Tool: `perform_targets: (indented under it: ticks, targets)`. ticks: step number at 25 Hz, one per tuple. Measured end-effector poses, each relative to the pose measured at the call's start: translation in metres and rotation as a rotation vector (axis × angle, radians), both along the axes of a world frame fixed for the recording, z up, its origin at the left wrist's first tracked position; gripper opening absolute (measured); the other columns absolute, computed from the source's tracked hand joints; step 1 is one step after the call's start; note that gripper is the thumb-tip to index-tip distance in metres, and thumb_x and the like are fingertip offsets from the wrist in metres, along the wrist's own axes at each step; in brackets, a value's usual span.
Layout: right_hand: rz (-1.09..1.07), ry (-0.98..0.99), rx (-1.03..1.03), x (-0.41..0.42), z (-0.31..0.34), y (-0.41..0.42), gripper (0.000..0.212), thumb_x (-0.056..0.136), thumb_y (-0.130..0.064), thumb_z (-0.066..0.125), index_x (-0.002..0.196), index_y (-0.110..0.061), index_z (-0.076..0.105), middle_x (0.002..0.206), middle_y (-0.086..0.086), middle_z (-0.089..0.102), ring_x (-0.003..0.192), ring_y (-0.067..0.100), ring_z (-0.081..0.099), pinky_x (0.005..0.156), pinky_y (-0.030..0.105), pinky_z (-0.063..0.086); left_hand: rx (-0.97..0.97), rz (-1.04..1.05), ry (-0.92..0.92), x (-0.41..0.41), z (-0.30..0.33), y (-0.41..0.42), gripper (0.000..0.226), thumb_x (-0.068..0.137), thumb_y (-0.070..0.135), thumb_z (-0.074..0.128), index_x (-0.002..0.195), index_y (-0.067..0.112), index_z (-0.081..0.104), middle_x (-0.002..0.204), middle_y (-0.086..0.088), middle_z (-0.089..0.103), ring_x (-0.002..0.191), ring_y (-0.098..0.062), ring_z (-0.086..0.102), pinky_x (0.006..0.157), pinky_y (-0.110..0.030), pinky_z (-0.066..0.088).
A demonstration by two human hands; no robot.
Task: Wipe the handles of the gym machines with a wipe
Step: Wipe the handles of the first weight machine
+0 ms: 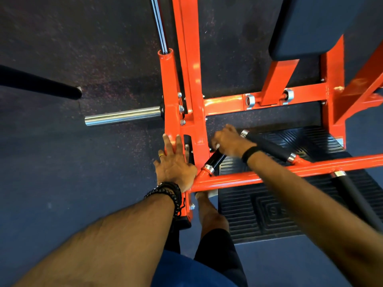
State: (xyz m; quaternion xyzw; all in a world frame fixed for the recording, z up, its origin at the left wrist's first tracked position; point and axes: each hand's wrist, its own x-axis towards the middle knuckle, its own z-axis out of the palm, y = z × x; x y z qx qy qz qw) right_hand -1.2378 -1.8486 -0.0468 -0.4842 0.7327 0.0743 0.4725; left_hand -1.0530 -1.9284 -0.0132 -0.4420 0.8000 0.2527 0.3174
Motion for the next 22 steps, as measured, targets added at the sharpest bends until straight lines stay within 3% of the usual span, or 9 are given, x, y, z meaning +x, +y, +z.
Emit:
perform_targets:
  ticks: [3, 6, 9, 11, 13, 15, 18, 20, 22]
  targets:
    - [0.065, 0.100, 0.068, -0.021, -0.006, -0.012, 0.025, 0.097, -0.005, 0.046, 0.117, -0.007, 0.060, 0.127, 0.012, 0.060, 0.125, 0.028, 0.049, 0.116, 0.042, 0.022, 0.002, 0.002, 0.001, 0.000, -0.001, -0.001, 0.084, 0.093, 0.050, 0.047, 0.158, 0.028, -0.001, 0.166, -0.006, -0.014, 0.146, -0.044, 0.022, 0.112, -0.060, 0.028]
    - [0.016, -0.147, 0.028, 0.026, 0.010, -0.014, 0.021, 0.095, -0.001, 0.049, 0.109, -0.001, 0.065, 0.115, 0.017, 0.066, 0.112, 0.031, 0.060, 0.100, 0.037, 0.045, -0.008, 0.003, 0.008, 0.000, 0.000, 0.000, 0.084, 0.092, 0.051, 0.047, 0.158, 0.028, 0.000, 0.166, -0.005, -0.014, 0.145, -0.043, 0.023, 0.113, -0.061, 0.028]
    - [-0.006, -0.291, -0.135, 0.059, 0.021, 0.001, 0.019, 0.089, -0.002, 0.057, 0.088, -0.018, 0.067, 0.104, 0.009, 0.068, 0.108, 0.029, 0.054, 0.104, 0.040, 0.039, 0.012, 0.006, -0.004, 0.000, 0.000, -0.001, 0.087, 0.091, 0.051, 0.049, 0.158, 0.028, -0.002, 0.166, -0.004, -0.016, 0.146, -0.042, 0.021, 0.115, -0.061, 0.026]
    - [-0.023, -0.125, -0.120, 0.037, 0.007, 0.006, 0.022, 0.085, -0.001, 0.057, 0.096, -0.017, 0.069, 0.111, 0.005, 0.069, 0.115, 0.027, 0.053, 0.115, 0.040, 0.022, 0.005, 0.012, 0.011, 0.001, -0.001, -0.001, 0.086, 0.092, 0.052, 0.048, 0.158, 0.029, -0.002, 0.166, -0.004, -0.016, 0.146, -0.042, 0.022, 0.114, -0.061, 0.026]
    - [-0.090, 0.142, -0.110, 0.015, -0.006, 0.019, 0.031, 0.082, -0.001, 0.060, 0.107, -0.018, 0.070, 0.115, 0.001, 0.068, 0.121, 0.022, 0.050, 0.113, 0.039, 0.013, 0.003, 0.014, 0.015, 0.001, -0.002, -0.001, 0.085, 0.092, 0.053, 0.046, 0.157, 0.030, -0.003, 0.166, -0.004, -0.015, 0.145, -0.042, 0.023, 0.114, -0.061, 0.027]
    - [-0.256, 0.343, -0.185, 0.013, -0.005, 0.032, 0.032, 0.075, 0.000, 0.062, 0.100, -0.016, 0.072, 0.105, 0.002, 0.071, 0.113, 0.028, 0.050, 0.099, 0.041, 0.024, -0.007, 0.005, 0.018, 0.001, -0.002, -0.001, 0.081, 0.094, 0.053, 0.043, 0.158, 0.029, -0.001, 0.166, -0.005, -0.013, 0.144, -0.042, 0.025, 0.112, -0.060, 0.028]
    - [-0.498, 0.193, -0.446, 0.073, 0.015, 0.036, 0.026, 0.060, 0.008, 0.063, 0.080, -0.007, 0.071, 0.081, 0.011, 0.070, 0.084, 0.034, 0.059, 0.079, 0.037, 0.045, -0.027, -0.004, 0.019, 0.001, -0.002, -0.001, 0.081, 0.094, 0.054, 0.042, 0.158, 0.027, 0.000, 0.166, -0.006, -0.011, 0.143, -0.041, 0.026, 0.111, -0.059, 0.029]
    - [-0.520, 0.106, -0.494, 0.112, 0.031, 0.038, 0.027, 0.058, 0.014, 0.067, 0.074, -0.008, 0.069, 0.077, 0.009, 0.069, 0.076, 0.030, 0.059, 0.071, 0.029, 0.043, -0.032, -0.008, 0.009, 0.002, -0.003, 0.000, 0.083, 0.094, 0.055, 0.044, 0.158, 0.027, -0.001, 0.166, -0.006, -0.012, 0.142, -0.040, 0.027, 0.111, -0.057, 0.029]
    - [-0.631, 0.086, -0.437, 0.105, 0.030, 0.039, 0.028, 0.063, 0.013, 0.063, 0.075, -0.012, 0.070, 0.084, 0.007, 0.069, 0.083, 0.027, 0.060, 0.071, 0.022, 0.038, -0.045, -0.011, 0.014, 0.002, -0.003, 0.001, 0.081, 0.095, 0.057, 0.041, 0.158, 0.028, 0.001, 0.166, -0.006, -0.010, 0.141, -0.040, 0.028, 0.110, -0.056, 0.030]
